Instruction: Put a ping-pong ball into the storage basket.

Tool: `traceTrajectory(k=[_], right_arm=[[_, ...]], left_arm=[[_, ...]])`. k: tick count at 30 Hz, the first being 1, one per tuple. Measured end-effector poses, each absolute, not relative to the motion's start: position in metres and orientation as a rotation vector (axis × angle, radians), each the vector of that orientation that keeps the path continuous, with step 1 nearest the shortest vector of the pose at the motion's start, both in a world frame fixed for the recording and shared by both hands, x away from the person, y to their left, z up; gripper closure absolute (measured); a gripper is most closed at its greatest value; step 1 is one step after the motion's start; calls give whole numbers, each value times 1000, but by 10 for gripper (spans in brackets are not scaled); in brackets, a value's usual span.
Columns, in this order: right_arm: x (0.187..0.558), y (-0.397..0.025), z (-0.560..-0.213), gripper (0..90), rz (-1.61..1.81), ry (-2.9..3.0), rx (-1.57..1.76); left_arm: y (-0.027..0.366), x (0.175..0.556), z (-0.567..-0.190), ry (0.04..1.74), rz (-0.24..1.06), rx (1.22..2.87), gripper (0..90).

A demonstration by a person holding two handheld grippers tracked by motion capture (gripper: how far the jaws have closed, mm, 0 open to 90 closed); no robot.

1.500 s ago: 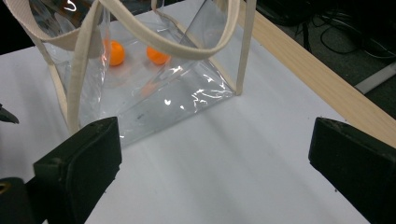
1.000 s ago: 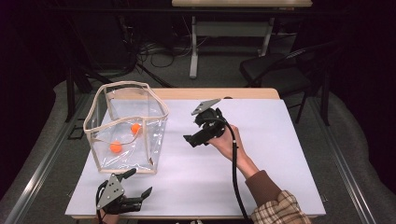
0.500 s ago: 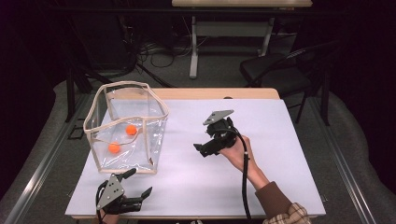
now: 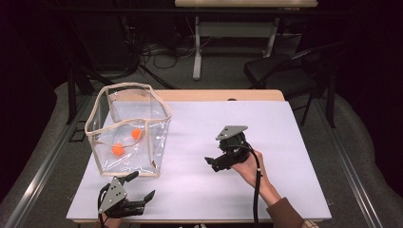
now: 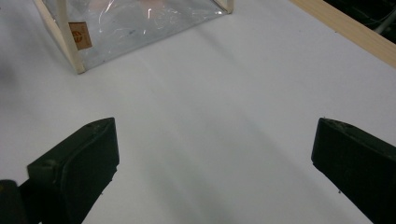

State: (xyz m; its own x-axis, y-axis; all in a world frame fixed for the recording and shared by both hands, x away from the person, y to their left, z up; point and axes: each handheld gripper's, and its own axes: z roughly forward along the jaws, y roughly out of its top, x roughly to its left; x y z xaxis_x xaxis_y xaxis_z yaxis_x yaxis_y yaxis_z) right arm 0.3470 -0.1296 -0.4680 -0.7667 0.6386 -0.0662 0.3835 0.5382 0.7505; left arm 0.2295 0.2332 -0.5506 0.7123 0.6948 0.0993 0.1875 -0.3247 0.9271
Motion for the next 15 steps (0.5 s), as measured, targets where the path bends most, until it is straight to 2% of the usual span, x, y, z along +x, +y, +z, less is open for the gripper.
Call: traceTrajectory(k=[15], right_arm=[[314,-157,-485,7,1069,2400,861]], left_arm=[[232,230,-551,687,600,1869,158]])
